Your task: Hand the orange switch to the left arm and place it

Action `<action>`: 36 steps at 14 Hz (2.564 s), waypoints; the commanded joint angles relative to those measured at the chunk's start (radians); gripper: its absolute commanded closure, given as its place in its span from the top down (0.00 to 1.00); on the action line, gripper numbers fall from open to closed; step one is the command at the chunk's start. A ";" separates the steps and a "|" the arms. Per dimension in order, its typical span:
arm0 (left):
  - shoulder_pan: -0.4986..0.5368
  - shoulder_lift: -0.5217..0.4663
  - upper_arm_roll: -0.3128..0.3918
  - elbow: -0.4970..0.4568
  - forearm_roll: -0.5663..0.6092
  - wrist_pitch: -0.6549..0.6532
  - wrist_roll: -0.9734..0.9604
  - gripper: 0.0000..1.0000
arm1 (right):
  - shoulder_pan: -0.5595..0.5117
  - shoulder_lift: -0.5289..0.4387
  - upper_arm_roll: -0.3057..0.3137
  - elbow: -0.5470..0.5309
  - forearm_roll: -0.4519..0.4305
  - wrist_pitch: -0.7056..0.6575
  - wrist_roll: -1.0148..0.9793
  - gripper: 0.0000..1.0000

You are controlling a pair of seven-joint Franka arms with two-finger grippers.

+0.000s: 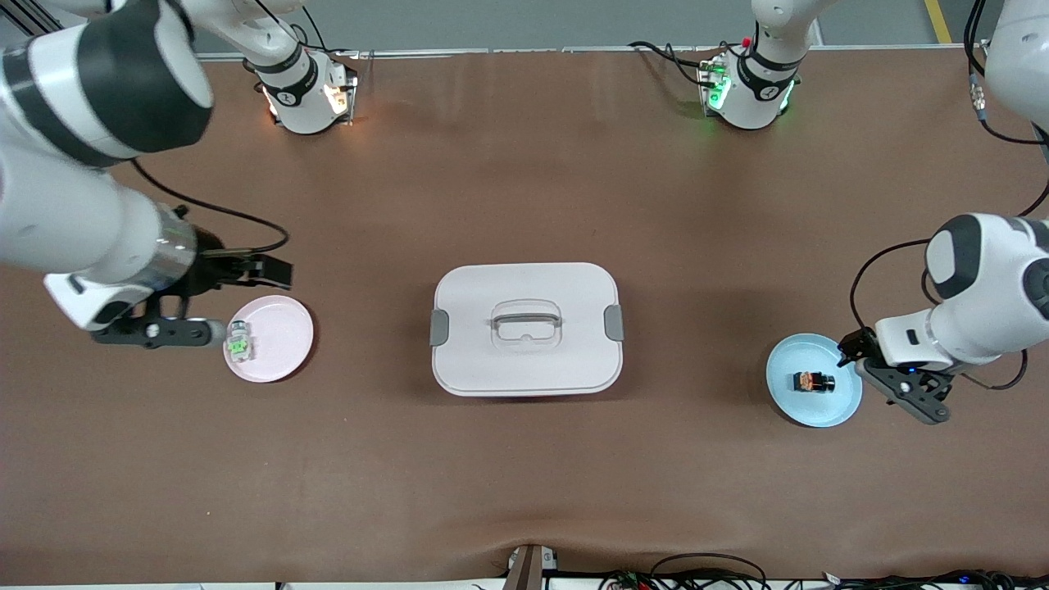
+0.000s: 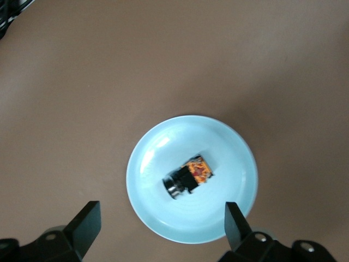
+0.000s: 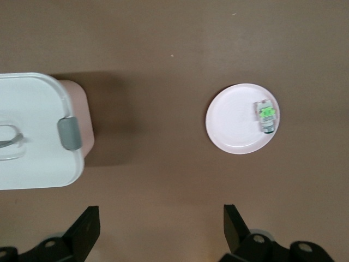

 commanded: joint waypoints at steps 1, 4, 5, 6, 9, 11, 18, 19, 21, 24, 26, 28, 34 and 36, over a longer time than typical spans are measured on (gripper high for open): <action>0.008 -0.112 0.005 -0.014 -0.099 -0.076 -0.176 1.00 | -0.066 -0.023 0.018 -0.020 -0.032 -0.009 -0.074 1.00; 0.003 -0.190 -0.001 -0.014 -0.104 -0.136 -0.431 1.00 | -0.102 -0.022 0.018 -0.020 -0.092 -0.009 -0.147 1.00; 0.005 -0.213 -0.001 -0.014 -0.105 -0.157 -0.470 1.00 | -0.113 -0.022 0.018 -0.022 -0.101 -0.012 -0.154 1.00; 0.005 -0.234 -0.001 -0.014 -0.106 -0.180 -0.490 1.00 | -0.130 -0.022 0.018 -0.023 -0.100 -0.031 -0.154 1.00; 0.003 -0.310 -0.012 -0.015 -0.106 -0.286 -0.655 1.00 | -0.161 -0.015 0.018 -0.030 -0.101 -0.071 -0.157 1.00; 0.003 -0.356 -0.024 -0.014 -0.106 -0.349 -0.744 1.00 | -0.179 -0.012 0.018 -0.045 -0.100 -0.071 -0.158 1.00; -0.258 -0.460 0.230 0.060 -0.138 -0.539 -0.715 1.00 | -0.250 -0.022 0.017 -0.051 -0.103 -0.072 -0.223 1.00; -0.331 -0.472 0.302 0.060 -0.142 -0.556 -0.708 1.00 | -0.262 -0.028 0.020 -0.051 -0.100 -0.074 -0.223 1.00; -0.460 -0.494 0.416 0.060 -0.148 -0.576 -0.694 1.00 | -0.262 -0.054 0.017 -0.050 -0.103 -0.072 -0.215 1.00; -0.613 -0.525 0.566 0.057 -0.179 -0.598 -0.674 1.00 | -0.262 -0.090 0.015 -0.050 -0.106 -0.074 -0.215 1.00; -0.629 -0.544 0.580 0.057 -0.210 -0.619 -0.672 1.00 | -0.264 -0.104 0.018 -0.050 -0.098 -0.084 -0.217 1.00; -0.646 -0.577 0.585 0.054 -0.216 -0.636 -0.674 1.00 | -0.262 -0.112 0.027 -0.048 -0.094 -0.114 -0.217 1.00; -0.644 -0.578 0.579 0.057 -0.242 -0.693 -0.672 1.00 | -0.279 -0.129 0.021 -0.048 -0.048 -0.109 -0.207 1.00; -0.643 -0.586 0.577 0.058 -0.242 -0.728 -0.672 1.00 | -0.279 -0.132 0.021 -0.048 -0.034 -0.103 -0.212 1.00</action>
